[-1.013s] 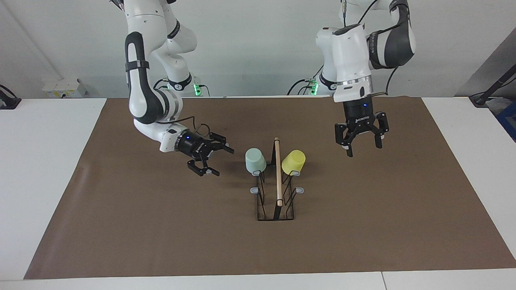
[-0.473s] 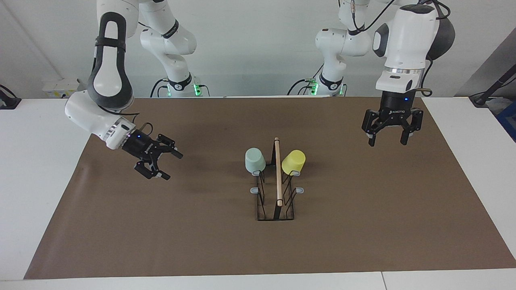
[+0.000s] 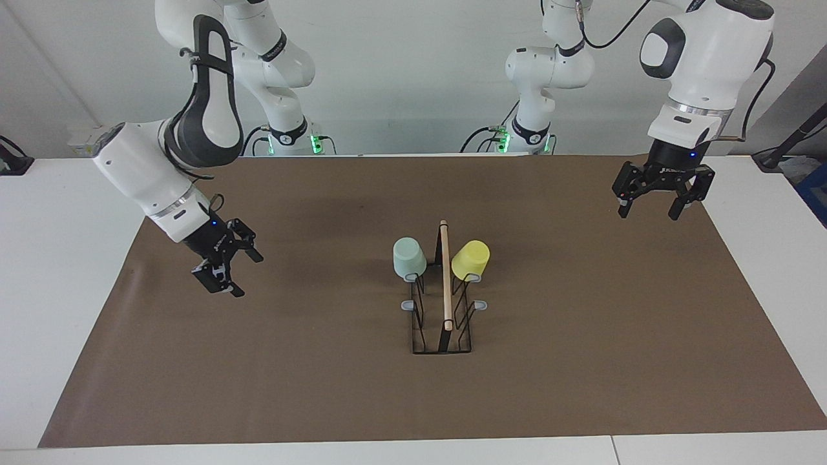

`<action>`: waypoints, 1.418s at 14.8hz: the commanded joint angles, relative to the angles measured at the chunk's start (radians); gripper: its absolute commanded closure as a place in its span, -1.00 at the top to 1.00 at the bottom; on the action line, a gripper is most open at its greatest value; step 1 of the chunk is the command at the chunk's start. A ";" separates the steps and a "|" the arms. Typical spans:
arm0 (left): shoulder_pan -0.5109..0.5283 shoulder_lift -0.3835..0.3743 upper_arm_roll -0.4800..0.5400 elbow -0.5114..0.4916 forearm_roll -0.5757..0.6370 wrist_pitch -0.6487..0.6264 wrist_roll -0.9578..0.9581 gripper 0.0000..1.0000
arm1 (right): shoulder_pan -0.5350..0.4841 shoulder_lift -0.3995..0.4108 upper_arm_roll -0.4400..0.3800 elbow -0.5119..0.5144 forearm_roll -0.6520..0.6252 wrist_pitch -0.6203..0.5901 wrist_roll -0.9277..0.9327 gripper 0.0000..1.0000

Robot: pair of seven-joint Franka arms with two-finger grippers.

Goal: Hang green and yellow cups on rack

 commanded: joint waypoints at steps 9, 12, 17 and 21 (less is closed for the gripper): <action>0.065 -0.006 -0.007 0.121 -0.001 -0.290 0.131 1.00 | 0.073 -0.070 0.005 0.003 -0.595 0.025 0.884 1.00; 0.055 -0.006 -0.018 0.146 0.010 -0.352 0.129 1.00 | 0.074 -0.083 0.004 0.006 -0.644 -0.018 1.086 1.00; 0.160 -0.014 -0.157 0.174 0.017 -0.447 0.119 1.00 | 0.068 -0.129 0.004 0.070 -0.716 -0.188 1.417 1.00; 0.147 -0.021 -0.161 0.167 0.044 -0.482 0.116 1.00 | 0.073 -0.147 -0.012 0.190 -0.690 -0.421 1.617 1.00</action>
